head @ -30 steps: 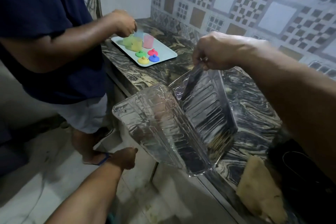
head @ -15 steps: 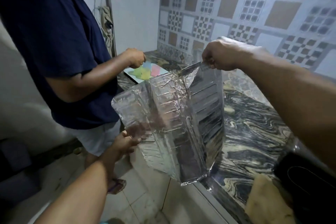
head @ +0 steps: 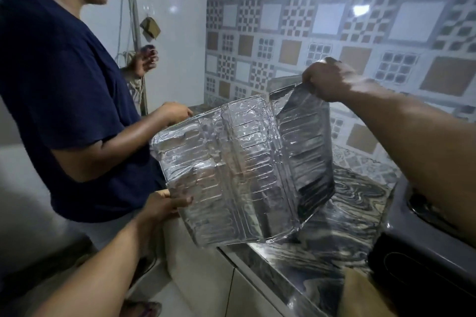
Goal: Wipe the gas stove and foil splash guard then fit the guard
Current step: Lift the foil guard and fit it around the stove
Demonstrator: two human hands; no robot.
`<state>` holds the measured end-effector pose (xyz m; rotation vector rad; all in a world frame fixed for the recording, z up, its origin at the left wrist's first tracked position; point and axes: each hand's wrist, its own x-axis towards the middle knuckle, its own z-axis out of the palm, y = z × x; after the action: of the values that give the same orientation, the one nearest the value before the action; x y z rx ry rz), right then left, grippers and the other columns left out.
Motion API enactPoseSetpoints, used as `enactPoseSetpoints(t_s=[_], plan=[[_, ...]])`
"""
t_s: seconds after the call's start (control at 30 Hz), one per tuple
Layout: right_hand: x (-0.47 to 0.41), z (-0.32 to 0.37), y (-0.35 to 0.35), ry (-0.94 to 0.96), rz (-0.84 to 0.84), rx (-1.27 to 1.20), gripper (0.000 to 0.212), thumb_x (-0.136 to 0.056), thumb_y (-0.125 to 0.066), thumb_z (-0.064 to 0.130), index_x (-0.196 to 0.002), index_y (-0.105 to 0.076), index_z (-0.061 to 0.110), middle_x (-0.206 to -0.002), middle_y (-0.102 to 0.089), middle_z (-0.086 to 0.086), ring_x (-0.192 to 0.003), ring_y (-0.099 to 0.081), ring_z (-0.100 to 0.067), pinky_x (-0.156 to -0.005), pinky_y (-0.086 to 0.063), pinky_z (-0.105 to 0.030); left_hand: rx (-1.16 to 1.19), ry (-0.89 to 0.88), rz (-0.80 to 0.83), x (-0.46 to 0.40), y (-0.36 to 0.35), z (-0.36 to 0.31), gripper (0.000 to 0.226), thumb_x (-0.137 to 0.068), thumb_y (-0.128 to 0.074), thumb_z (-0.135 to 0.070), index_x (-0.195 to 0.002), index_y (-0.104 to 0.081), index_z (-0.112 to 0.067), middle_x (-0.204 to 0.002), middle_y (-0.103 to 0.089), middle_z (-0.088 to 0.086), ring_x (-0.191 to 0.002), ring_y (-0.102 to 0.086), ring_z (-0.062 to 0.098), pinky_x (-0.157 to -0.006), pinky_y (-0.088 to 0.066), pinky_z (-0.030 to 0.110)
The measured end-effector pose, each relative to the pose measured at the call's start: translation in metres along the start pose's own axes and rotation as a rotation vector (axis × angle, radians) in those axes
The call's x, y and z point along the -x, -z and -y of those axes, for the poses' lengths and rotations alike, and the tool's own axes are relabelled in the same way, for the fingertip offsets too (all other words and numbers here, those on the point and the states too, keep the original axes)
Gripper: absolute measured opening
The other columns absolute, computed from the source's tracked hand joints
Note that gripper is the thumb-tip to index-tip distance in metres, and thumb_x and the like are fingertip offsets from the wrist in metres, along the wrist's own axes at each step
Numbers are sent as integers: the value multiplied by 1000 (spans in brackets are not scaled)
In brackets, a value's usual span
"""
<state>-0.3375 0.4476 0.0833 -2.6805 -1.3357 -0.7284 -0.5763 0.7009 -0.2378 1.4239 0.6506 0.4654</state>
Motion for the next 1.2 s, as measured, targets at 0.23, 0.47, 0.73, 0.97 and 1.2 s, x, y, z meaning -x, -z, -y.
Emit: enactPoseSetpoints(t_s=[0.23, 0.47, 0.73, 0.97, 1.2], plan=[[-1, -30, 22, -40, -60, 163, 13, -87, -58, 7, -86, -67, 17, -105, -65, -16, -97, -62, -38, -77, -52, -41, 149, -58, -54, -8, -29, -53, 17, -88, -70, -18, -76, -67, -6, -63, -66, 6, -48, -63, 12, -49, -50, 23], [-2, -67, 39, -86, -116, 233, 26, -80, -61, -3, -95, -72, 16, -100, -66, -16, -93, -62, -37, -77, -54, -42, 322, -105, 27, -24, -53, -94, 41, -90, -63, -44, -107, -72, -8, -101, -76, 7, -93, -71, 27, -76, -56, 35], [6, -86, 49, -134, -170, 246, 29, -87, -57, -1, -106, -71, 16, -107, -67, -11, -94, -63, -33, -77, -52, -37, 501, -99, 29, -43, -85, -135, 44, -81, -74, -19, -119, -66, 2, -116, -69, 19, -90, -71, 32, -74, -61, 45], [5, -116, 53, -214, -214, 209, 31, -78, -55, -8, -95, -70, 13, -91, -65, -9, -77, -58, -27, -66, -39, -30, 525, -191, -22, -53, -117, -155, 32, -80, -75, -9, -110, -69, -1, -114, -70, 20, -101, -67, 37, -85, -56, 48], [3, -151, 57, -231, -336, 288, 22, -83, -50, -7, -86, -66, 8, -73, -60, -7, -64, -53, -25, -63, -38, -31, 520, -249, -58, -62, -164, -172, 20, -80, -74, -6, -100, -70, -7, -102, -71, 15, -86, -68, 28, -87, -54, 46]])
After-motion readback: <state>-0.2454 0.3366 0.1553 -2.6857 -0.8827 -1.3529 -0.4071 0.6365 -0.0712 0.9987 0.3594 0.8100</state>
